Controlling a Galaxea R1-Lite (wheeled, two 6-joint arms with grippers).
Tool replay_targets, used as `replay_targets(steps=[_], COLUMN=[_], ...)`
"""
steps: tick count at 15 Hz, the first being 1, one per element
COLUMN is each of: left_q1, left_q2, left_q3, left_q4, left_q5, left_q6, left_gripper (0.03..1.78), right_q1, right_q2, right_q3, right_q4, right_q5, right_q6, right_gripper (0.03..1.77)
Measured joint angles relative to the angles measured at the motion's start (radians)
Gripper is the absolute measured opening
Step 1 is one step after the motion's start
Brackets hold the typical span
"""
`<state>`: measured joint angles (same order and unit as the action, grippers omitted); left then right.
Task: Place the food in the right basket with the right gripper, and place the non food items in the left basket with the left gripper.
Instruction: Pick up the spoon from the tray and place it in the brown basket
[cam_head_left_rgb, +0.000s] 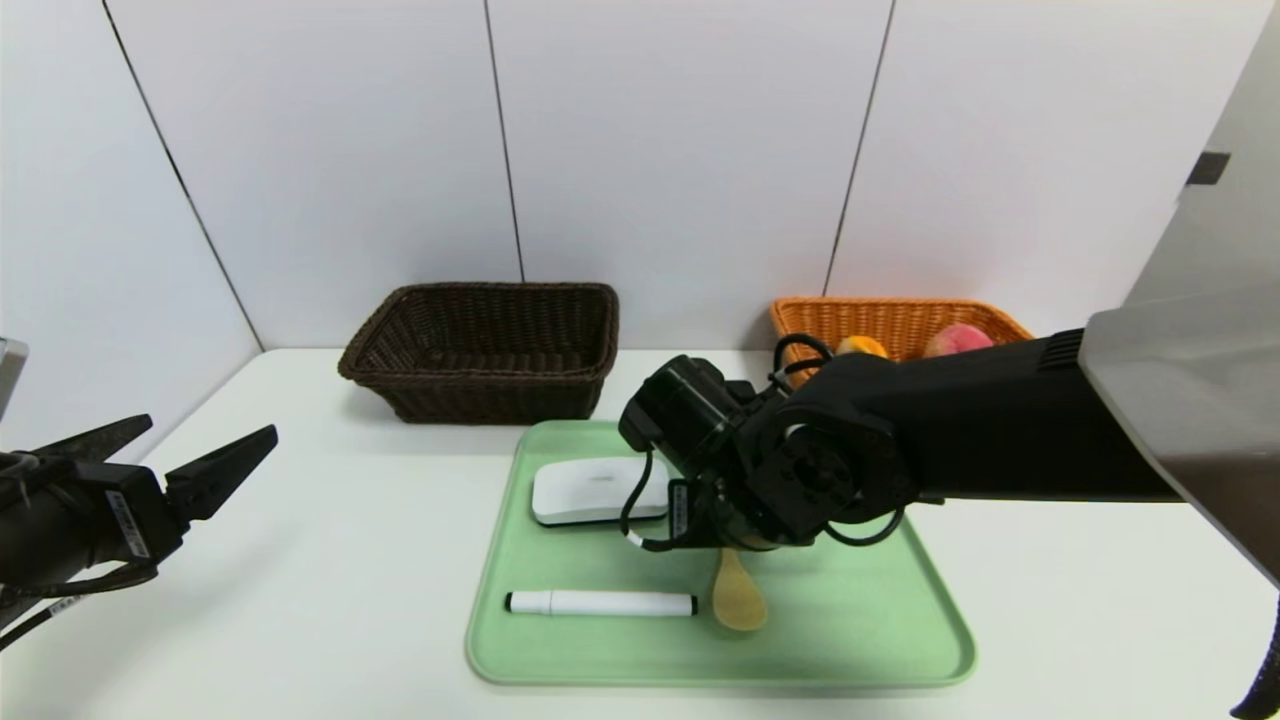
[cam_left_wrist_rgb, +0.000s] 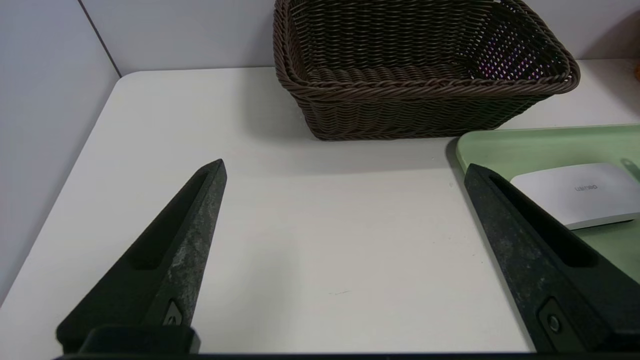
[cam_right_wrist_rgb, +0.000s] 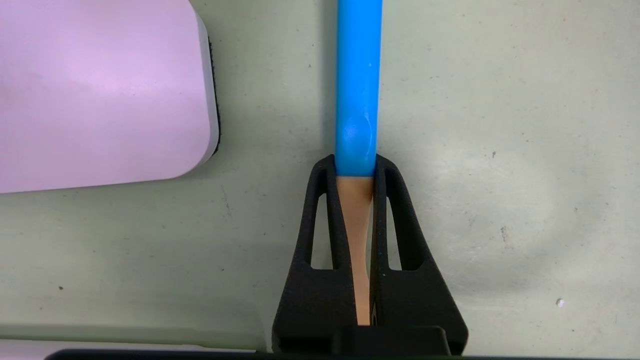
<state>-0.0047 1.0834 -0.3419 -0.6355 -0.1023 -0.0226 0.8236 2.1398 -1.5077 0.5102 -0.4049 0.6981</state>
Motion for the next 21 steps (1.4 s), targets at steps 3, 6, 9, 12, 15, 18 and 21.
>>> replay_targets(steps=[3,6,9,12,15,18,21], left_q1=[0.000,0.000,0.000,0.000,0.000,0.000,0.000], left_q2=[0.000,-0.001,0.000,0.000,-0.001,-0.004,-0.010], left_q3=[0.000,0.000,0.000,0.000,0.002,0.008,0.014], left_q4=[0.000,0.000,0.000,0.000,0.000,0.000,0.000], left_q5=[0.000,0.000,-0.001,-0.003,-0.001,0.000,-0.001], left_q6=[0.000,0.000,0.000,0.000,0.000,0.000,0.000], left_gripper=[1.69,1.69,1.69,1.69,1.69,1.69,1.69], right_q1=[0.001,0.001,0.002,0.001,-0.010,-0.043,-0.054], right_q2=[-0.023,-0.091,-0.190,-0.288,-0.335,-0.334,-0.294], right_q3=[0.008,0.013,0.026,0.027,0.026,0.031,0.020], right_q4=[-0.001,0.011,0.006,-0.016,-0.200,-0.494,-0.753], right_q5=[0.001,-0.013,-0.018,-0.020,-0.015,0.051,0.171], right_q6=[-0.010,-0.049,-0.088,-0.147,-0.267,-0.481,-0.619], right_gripper=[0.14,0.14,0.14,0.14,0.14,0.14,0.14])
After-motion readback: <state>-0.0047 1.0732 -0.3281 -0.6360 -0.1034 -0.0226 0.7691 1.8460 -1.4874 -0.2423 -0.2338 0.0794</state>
